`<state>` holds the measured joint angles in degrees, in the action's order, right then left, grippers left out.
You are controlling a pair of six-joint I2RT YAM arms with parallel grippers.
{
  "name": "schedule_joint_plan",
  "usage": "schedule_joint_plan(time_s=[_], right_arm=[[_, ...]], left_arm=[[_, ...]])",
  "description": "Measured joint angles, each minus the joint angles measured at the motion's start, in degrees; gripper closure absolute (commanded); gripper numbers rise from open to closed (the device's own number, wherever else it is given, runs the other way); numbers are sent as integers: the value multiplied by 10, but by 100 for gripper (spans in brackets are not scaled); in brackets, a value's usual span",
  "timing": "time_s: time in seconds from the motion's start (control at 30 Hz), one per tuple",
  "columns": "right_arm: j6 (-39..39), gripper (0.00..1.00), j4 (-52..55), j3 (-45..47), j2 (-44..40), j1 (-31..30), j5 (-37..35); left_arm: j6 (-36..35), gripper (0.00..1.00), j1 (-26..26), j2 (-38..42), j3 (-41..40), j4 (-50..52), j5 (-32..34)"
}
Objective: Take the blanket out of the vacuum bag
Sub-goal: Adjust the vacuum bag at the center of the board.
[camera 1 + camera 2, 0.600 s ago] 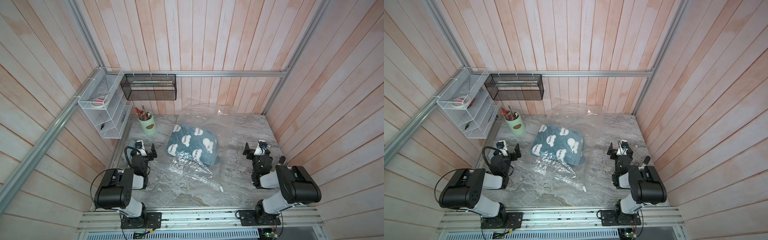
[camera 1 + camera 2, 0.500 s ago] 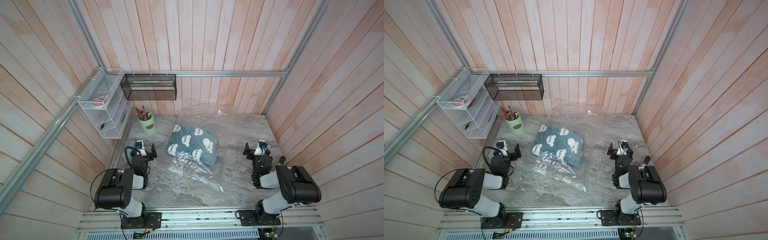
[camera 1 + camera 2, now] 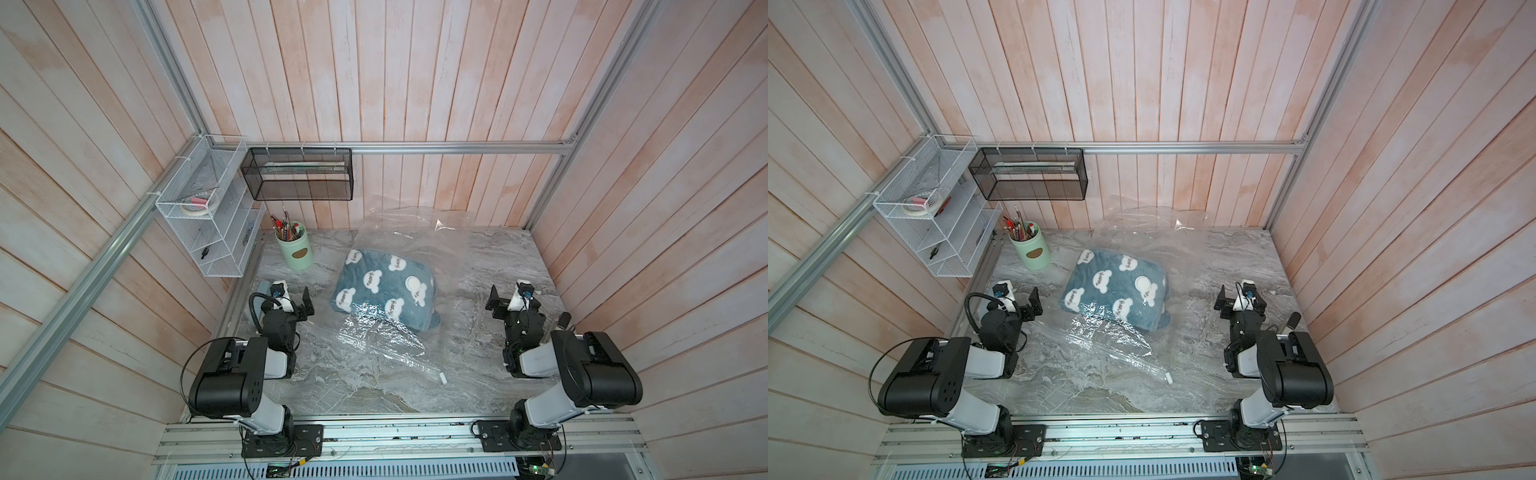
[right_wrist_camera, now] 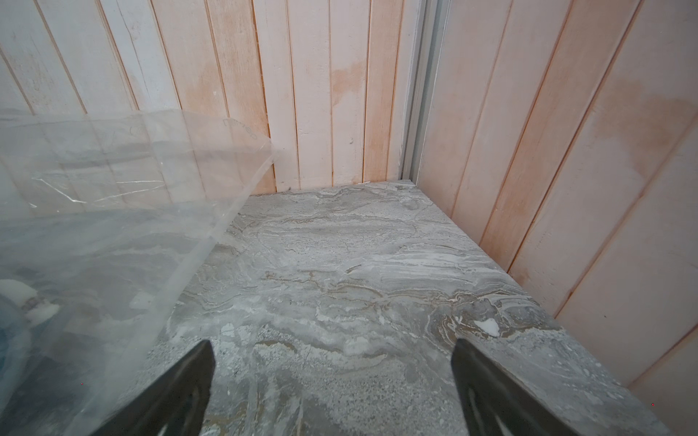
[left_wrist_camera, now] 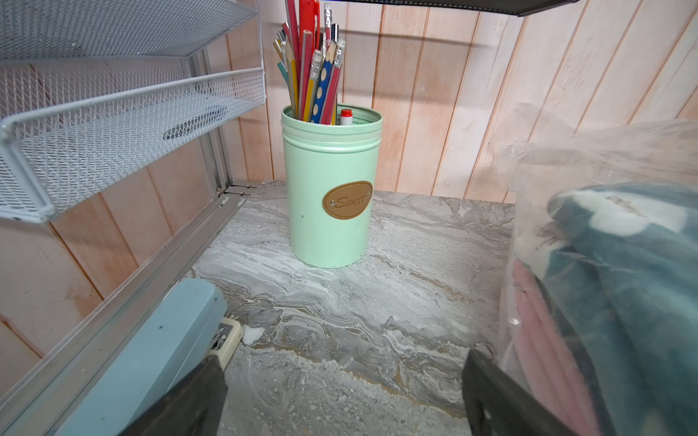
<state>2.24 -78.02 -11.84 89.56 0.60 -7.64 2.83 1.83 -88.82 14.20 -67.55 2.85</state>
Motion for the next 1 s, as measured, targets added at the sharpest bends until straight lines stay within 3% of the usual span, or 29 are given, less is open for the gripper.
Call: schedule_joint_plan(time_s=[0.13,0.27,0.37,0.47,0.73,1.0], right_arm=[[-6,2,43,9,-58,-19,-26],[29,2,221,-65,-182,-36,-52],[90,2,337,-158,-201,-36,-19],[170,2,382,-179,-191,-37,54],[344,2,328,-110,-62,-118,226],[415,2,214,-131,2,-177,294]], left_arm=[[13,0,0,68,20,103,27],[89,0,-2,162,134,285,65],[128,0,-28,200,186,364,46],[154,0,-78,210,206,431,6],[195,0,-95,127,250,523,-153],[176,0,-95,28,329,540,-233]])
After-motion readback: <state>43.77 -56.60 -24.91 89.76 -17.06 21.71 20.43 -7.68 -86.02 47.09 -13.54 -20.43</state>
